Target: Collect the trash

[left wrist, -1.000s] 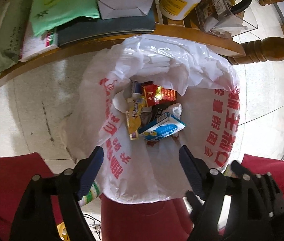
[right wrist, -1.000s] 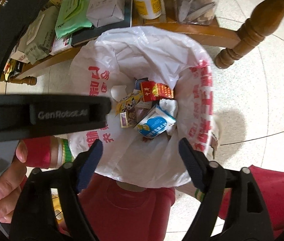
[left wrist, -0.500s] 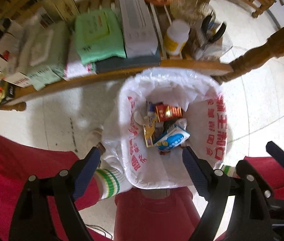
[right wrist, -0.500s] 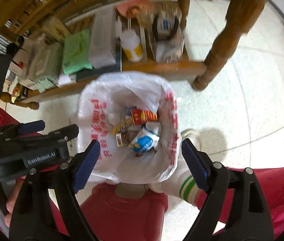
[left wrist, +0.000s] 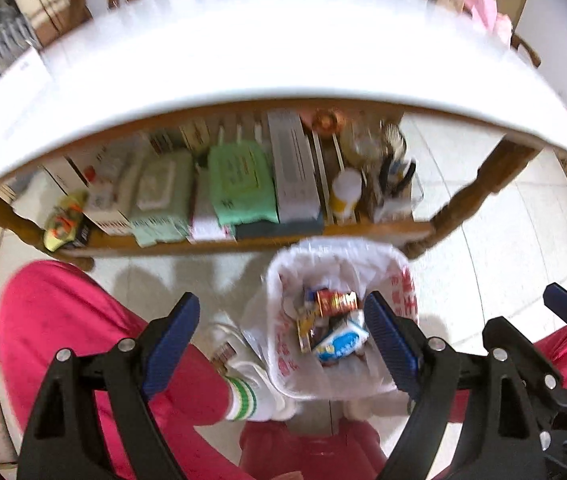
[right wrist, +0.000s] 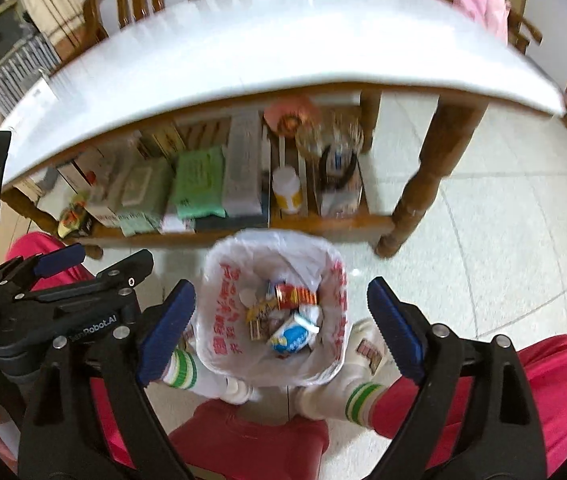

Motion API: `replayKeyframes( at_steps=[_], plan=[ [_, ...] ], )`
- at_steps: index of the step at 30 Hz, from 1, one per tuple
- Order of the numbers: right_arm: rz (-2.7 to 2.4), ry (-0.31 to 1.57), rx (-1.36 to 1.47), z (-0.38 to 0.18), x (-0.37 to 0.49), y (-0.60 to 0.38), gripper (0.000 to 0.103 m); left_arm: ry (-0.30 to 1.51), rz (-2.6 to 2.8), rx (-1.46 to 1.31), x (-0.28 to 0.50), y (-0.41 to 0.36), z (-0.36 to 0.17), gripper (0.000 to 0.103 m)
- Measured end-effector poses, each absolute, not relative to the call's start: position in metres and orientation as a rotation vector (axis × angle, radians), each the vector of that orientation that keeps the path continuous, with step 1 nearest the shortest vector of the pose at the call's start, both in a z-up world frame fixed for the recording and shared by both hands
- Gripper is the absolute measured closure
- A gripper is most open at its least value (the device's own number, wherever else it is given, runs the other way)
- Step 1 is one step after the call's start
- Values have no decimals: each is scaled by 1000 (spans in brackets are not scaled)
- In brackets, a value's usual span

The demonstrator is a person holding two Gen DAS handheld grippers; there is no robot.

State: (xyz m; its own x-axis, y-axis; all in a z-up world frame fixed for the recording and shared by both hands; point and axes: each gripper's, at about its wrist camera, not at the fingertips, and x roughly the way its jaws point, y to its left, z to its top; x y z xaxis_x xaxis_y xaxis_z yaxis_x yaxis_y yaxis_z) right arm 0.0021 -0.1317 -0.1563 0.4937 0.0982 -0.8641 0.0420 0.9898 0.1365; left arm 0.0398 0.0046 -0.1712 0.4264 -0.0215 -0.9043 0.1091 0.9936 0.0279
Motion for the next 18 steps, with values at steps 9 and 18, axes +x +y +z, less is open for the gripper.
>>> replayKeyframes(
  at_steps=[9,18],
  plan=[
    [16,801,107,-80,-37,-130,16,900,-68,61,10,10,-90,21],
    [-5,583,108,-16,-80,-131,10,687,-54,34,-31,16,-20,14]
  ],
)
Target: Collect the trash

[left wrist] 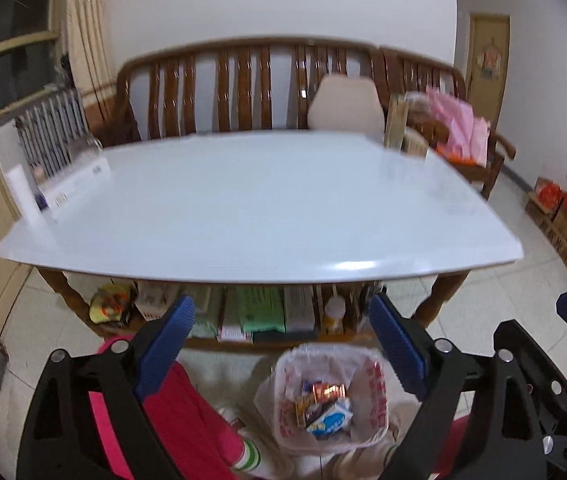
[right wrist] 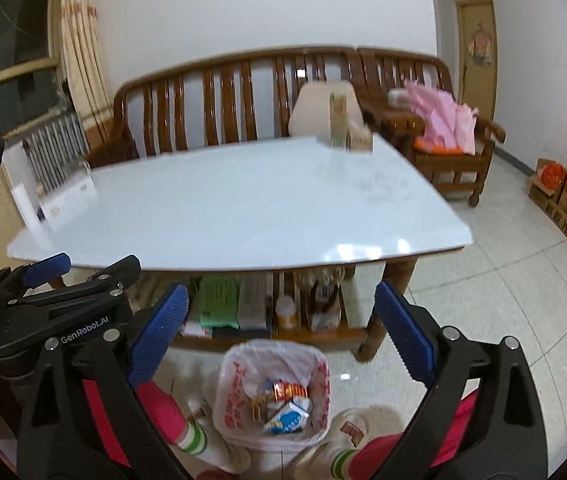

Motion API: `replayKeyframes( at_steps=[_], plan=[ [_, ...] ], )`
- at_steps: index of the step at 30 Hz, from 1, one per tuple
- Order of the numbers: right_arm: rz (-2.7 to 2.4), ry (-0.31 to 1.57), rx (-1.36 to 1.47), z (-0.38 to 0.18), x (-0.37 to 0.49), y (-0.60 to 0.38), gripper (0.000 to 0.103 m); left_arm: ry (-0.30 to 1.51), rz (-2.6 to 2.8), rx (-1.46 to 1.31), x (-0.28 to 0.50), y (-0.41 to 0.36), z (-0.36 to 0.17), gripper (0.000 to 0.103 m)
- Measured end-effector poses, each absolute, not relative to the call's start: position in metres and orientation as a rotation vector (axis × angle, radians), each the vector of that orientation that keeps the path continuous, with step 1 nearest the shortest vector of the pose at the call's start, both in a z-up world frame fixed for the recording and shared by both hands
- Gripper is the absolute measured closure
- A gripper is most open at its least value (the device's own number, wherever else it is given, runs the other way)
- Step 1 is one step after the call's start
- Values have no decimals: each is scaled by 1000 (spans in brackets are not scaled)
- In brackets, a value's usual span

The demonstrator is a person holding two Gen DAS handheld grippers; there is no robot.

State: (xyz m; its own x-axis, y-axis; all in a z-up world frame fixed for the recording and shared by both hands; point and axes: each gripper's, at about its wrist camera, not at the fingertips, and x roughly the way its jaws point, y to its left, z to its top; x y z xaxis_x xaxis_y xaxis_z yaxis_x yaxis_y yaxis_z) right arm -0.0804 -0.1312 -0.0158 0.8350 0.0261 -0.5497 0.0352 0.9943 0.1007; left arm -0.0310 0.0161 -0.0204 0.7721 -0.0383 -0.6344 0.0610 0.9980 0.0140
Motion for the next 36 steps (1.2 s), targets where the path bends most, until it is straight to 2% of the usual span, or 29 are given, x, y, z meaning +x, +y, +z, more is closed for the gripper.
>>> replayKeyframes(
  at_steps=[4,13,36],
  plan=[
    [-28,509,81,8,-100,-130,7,618,-45,25,-48,19,4,8],
    [-71,416,24,46,-132,-125,7,534,-50,10,-74,23,36,8],
    [-119,404,-31,57,-141,-112,7,520,-29,19,-80,22,41,8]
  ],
)
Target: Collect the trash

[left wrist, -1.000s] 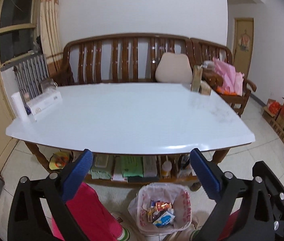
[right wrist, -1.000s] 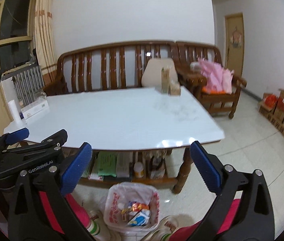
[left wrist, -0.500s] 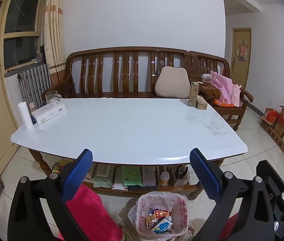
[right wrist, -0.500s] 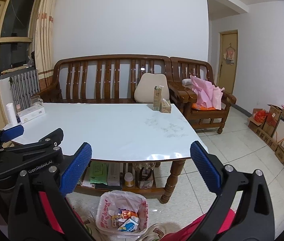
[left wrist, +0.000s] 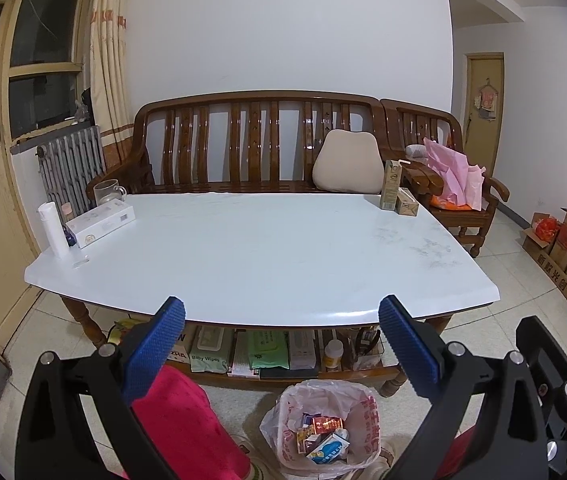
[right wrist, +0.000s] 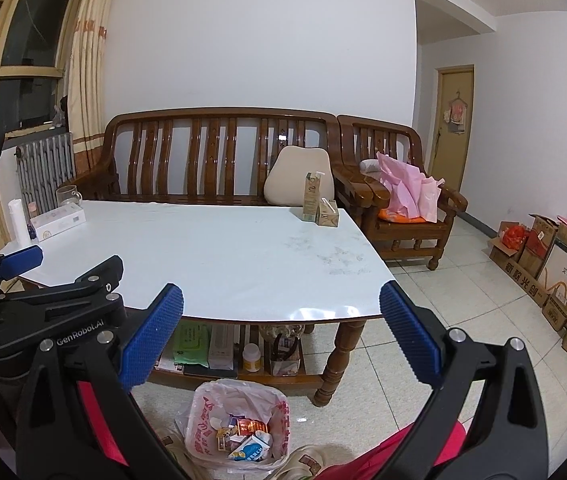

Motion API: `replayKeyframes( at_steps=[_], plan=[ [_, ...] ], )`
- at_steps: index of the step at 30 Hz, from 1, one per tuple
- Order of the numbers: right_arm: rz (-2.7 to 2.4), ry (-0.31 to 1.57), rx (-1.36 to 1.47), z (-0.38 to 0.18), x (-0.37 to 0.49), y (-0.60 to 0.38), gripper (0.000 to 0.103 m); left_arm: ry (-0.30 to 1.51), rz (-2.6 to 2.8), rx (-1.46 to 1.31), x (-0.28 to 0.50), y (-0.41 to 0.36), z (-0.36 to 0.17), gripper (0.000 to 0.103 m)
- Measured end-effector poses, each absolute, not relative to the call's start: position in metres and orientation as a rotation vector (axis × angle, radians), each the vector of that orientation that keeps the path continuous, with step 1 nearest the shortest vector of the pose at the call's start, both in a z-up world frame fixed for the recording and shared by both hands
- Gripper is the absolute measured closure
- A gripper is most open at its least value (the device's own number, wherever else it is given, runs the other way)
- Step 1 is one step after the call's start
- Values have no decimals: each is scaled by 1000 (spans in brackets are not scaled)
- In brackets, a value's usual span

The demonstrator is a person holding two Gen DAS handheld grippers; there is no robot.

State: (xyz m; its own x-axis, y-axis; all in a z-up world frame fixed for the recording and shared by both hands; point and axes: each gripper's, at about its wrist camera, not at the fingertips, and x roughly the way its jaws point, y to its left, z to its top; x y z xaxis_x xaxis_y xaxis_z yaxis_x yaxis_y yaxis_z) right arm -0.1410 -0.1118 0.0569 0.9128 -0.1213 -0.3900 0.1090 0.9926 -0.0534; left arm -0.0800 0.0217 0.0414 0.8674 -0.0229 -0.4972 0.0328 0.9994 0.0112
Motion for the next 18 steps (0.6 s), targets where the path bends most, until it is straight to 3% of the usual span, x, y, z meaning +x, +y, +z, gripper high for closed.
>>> replayKeyframes(
  at_steps=[18],
  plan=[
    [-120,405,-31,57,-140,-110,7,530,-19,24,-79,25,41,8]
  ],
)
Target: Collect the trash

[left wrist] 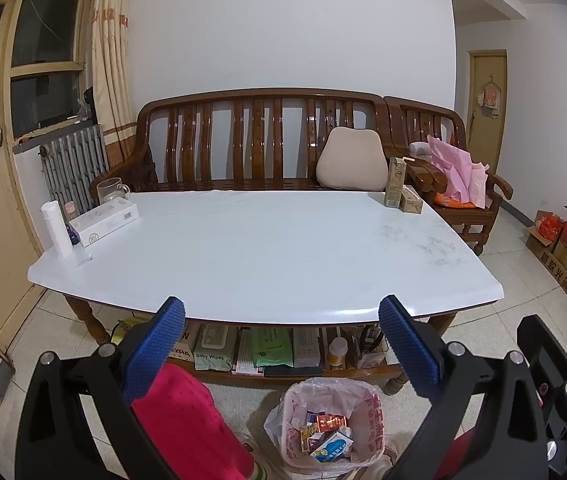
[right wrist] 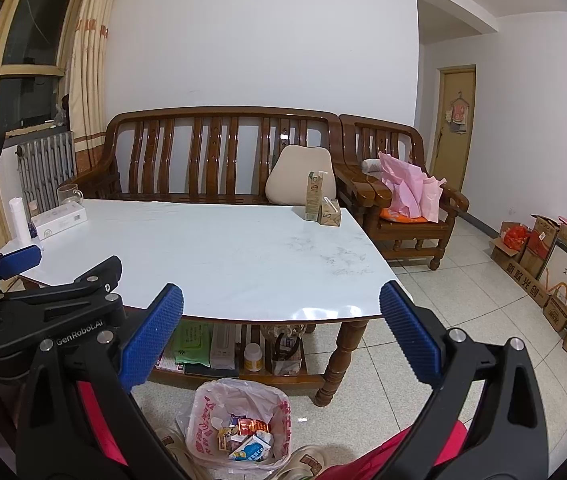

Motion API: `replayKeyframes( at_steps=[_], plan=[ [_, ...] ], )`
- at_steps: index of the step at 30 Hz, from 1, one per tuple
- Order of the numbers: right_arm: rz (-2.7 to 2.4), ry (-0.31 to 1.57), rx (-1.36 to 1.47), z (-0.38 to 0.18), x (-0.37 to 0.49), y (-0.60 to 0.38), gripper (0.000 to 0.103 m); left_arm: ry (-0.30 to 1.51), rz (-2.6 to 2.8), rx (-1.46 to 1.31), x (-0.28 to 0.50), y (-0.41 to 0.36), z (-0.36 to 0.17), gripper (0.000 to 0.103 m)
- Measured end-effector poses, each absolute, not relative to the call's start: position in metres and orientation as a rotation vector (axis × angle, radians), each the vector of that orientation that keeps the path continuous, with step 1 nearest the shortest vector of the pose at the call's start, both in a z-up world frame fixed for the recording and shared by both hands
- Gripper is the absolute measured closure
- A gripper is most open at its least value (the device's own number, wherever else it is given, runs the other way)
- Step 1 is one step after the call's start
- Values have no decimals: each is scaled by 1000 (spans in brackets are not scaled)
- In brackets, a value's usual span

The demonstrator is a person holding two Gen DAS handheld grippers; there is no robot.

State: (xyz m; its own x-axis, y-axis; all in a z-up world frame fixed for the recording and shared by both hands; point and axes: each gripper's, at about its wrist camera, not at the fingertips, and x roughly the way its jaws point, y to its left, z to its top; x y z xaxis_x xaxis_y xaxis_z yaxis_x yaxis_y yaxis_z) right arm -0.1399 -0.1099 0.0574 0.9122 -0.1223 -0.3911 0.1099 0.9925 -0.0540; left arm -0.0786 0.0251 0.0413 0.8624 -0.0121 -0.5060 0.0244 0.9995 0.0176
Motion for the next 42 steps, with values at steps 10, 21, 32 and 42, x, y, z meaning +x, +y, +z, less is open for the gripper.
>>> replayKeyframes(
  at_steps=[10,21,32,42],
  plan=[
    [-118,404,-32,58,-140,-111,7,532,-17,27,-78,25,41,8],
    [-117,405,-30,57,-140,-112,7,526,-18,30,-78,26,42,8],
    [-117,403,-33,58,-138,-111,7,526,-22,30,-78,27,43,8],
    [-115,402,-31,58,-137,-110,7,510,-15,23,-79,29,45,8]
  ],
)
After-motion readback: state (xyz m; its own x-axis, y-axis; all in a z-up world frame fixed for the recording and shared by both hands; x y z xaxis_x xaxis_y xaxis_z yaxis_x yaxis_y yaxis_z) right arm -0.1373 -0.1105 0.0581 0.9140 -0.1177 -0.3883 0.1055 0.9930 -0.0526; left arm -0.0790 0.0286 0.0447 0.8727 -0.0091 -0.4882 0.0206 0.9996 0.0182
